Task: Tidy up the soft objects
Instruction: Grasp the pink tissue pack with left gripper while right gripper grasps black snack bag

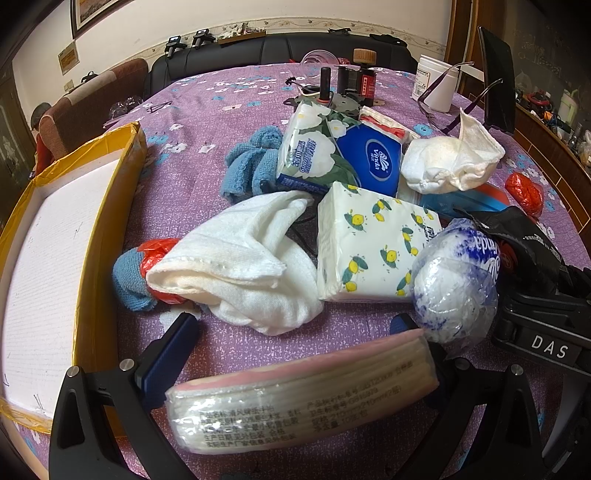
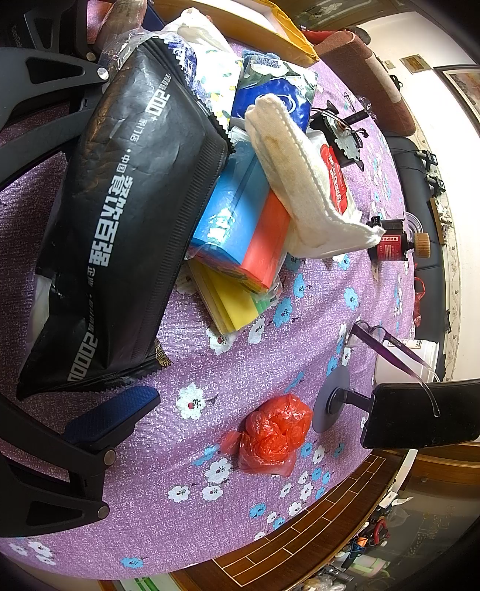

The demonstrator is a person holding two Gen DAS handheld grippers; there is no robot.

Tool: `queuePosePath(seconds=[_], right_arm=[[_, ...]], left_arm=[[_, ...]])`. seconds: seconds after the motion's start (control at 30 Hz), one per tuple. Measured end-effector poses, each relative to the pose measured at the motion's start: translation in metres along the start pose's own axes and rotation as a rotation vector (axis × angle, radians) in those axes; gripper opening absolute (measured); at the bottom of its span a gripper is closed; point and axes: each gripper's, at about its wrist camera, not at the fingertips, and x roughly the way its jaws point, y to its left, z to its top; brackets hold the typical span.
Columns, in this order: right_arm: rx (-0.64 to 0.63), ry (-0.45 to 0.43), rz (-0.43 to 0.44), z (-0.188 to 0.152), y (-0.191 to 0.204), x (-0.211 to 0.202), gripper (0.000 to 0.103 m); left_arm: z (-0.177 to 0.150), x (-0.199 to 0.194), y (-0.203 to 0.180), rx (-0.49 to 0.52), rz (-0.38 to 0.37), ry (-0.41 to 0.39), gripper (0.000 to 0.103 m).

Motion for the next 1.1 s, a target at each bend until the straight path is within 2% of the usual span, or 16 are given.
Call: queuePosePath(seconds=[0.27,0.37,0.43,0.5,0.57,0.6,0.63,0.67,0.7,0.73,0.8,0.87,0.93,0.97,1.0,1.1], right_arm=[[0.012,0.0,-0.001,0.001,-0.001,0.0,0.102],[-0.061,0.011,0.053,-0.001,-0.006,-0.003,0.102],[-0.12,0.041,0.127,-0.008,-0.013,-0.011,0.102],[-0.128,0.023,0.192,-0.014,-0.024,-0.022,0.102],[-0.162,-0.016,0.231,-0.021,-0.036,-0.039,0.102],[-0.182,-0.028,0.239,-0.024,-0.038,-0.044,0.102],[-0.203,-0.048,0.251,-0.027,-0.042,-0.052,0.102],[-0.223,-0.076,0.27,-0.03,-0.047,-0.061,0.1],[-0.242,-0.098,0.294,-0.032,-0.048,-0.069,0.098],[-0.266,-0.123,0.326,-0.035,-0.051,-0.079,0.097],[-0.299,-0.168,0.362,-0.038,-0.051,-0.089,0.089],[-0.329,-0.198,0.379,-0.037,-0.051,-0.096,0.086],[-0.331,-0.206,0.397,-0.035,-0.049,-0.098,0.076],[-0.327,-0.197,0.416,-0.034,-0.047,-0.096,0.065],[-0.321,-0.185,0.436,-0.032,-0.047,-0.093,0.062],[-0.329,-0.182,0.449,-0.035,-0.047,-0.092,0.062]], left_arm=[[0.0,0.0,0.0,0.004,-0.005,0.001,0.103],[-0.001,-0.002,0.0,0.02,-0.015,0.011,0.103],[-0.002,-0.006,0.001,0.022,-0.037,0.002,0.103],[-0.004,-0.014,0.004,0.016,-0.05,-0.03,0.102],[-0.008,-0.023,0.009,-0.001,-0.099,-0.058,0.101],[-0.012,-0.025,0.01,-0.002,-0.148,-0.042,0.1],[-0.016,-0.027,0.009,0.006,-0.202,-0.018,0.094],[-0.019,-0.029,0.008,0.016,-0.217,-0.013,0.089],[-0.026,-0.034,0.005,0.043,-0.231,-0.011,0.077],[-0.029,-0.036,0.003,0.059,-0.237,-0.009,0.074],[-0.036,-0.047,0.002,0.081,-0.253,-0.02,0.073],[-0.037,-0.056,0.001,0.098,-0.251,-0.042,0.071],[-0.036,-0.062,0.004,0.103,-0.242,-0.063,0.071],[-0.034,-0.063,0.005,0.108,-0.237,-0.064,0.071],[-0.034,-0.063,0.005,0.12,-0.234,-0.061,0.071],[-0.037,-0.061,0.0,0.187,-0.213,-0.045,0.071]])
